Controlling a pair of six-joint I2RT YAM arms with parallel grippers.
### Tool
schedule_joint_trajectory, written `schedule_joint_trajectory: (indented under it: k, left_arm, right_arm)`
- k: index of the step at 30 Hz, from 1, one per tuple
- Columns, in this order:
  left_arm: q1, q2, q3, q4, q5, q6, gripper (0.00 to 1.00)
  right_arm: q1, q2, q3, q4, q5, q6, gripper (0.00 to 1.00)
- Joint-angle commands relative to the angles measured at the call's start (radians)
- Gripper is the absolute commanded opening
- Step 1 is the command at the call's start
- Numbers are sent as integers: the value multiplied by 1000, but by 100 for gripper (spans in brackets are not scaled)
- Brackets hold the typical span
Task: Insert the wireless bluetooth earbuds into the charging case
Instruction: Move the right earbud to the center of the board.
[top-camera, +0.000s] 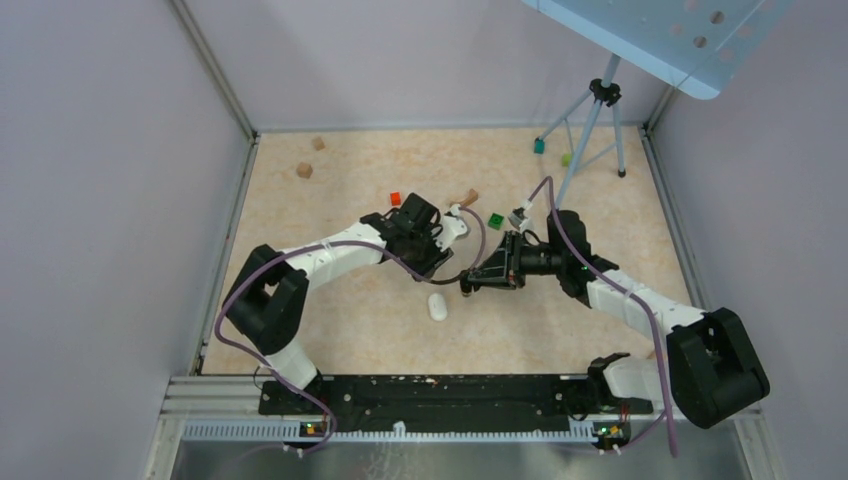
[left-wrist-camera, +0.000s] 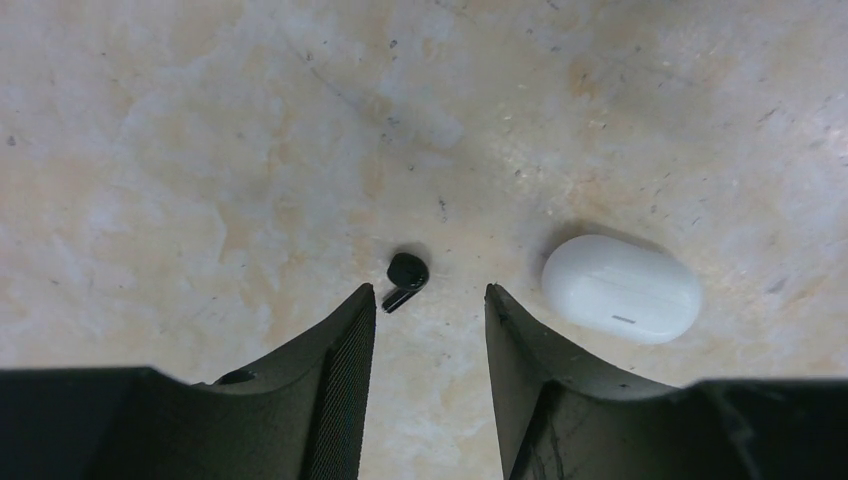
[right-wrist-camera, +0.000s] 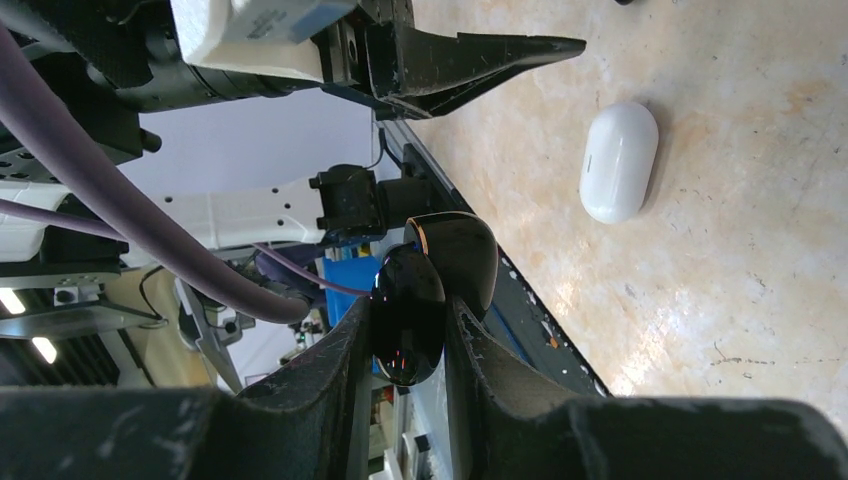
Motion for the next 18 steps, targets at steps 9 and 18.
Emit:
schedule_joint_trajectory:
  k: [9,18]
  left_arm:
    - [1,-91,-82,13,30,326,47]
    - [2,-41,-69,-3,33,399,47]
  right_arm:
    - [-4,24,31,43,-45,-7,0]
    - [-4,46,65,9,-63,-21,0]
